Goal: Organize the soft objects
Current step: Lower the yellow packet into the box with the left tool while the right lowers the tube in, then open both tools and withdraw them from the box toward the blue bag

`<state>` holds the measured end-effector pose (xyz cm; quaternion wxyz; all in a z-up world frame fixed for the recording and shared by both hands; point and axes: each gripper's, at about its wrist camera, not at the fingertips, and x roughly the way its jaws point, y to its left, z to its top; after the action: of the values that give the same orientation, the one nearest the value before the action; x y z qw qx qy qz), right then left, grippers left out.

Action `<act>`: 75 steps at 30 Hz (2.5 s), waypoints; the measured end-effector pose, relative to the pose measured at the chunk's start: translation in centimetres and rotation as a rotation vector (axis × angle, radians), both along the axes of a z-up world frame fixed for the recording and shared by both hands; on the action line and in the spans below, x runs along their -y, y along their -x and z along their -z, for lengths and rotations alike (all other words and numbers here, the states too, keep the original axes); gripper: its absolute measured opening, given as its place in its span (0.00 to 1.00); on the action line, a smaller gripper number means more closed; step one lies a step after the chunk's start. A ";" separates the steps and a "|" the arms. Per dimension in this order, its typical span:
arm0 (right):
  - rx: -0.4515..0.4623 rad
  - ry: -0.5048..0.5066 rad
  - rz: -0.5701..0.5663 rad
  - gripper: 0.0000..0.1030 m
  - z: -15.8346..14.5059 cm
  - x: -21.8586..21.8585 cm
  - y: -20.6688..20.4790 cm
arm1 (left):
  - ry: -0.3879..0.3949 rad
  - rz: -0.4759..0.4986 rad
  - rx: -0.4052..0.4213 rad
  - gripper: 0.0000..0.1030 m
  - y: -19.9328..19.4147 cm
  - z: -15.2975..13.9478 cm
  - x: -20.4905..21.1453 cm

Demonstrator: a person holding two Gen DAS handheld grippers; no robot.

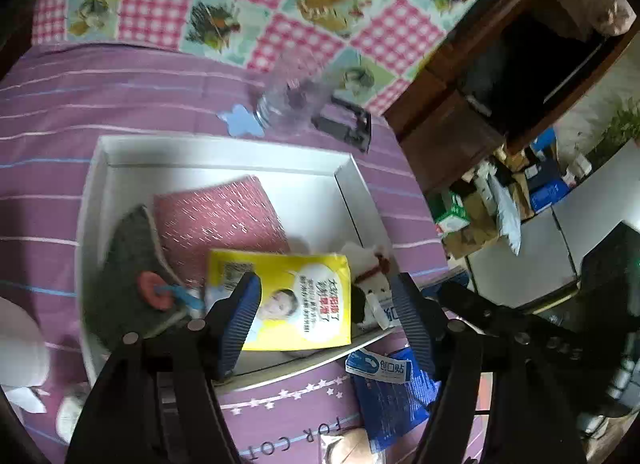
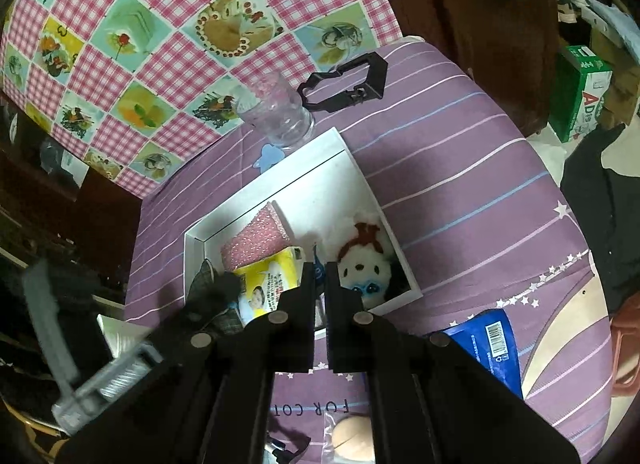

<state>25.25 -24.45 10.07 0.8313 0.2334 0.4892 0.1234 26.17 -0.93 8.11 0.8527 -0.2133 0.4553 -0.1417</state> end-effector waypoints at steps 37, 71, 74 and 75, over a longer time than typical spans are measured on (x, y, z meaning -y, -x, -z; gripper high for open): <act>-0.010 0.018 -0.042 0.38 4.0 -4.8 -2.2 | -0.215 -0.105 0.091 0.66 1.8 -2.4 -2.6; 0.009 0.136 0.195 0.40 -4.7 -0.1 2.9 | -0.361 -0.062 0.193 0.73 6.1 -6.8 1.4; -0.068 0.142 0.198 0.40 -3.7 0.3 2.4 | -0.359 -0.052 0.163 0.73 6.2 -6.9 1.5; -0.082 0.142 0.207 0.40 -3.5 0.5 2.4 | -0.359 -0.048 0.149 0.73 6.2 -6.9 1.5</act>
<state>22.86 -24.95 13.60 0.8332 0.2279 0.5037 -0.0078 19.95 -2.46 15.06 0.9115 -0.0575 0.4037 -0.0534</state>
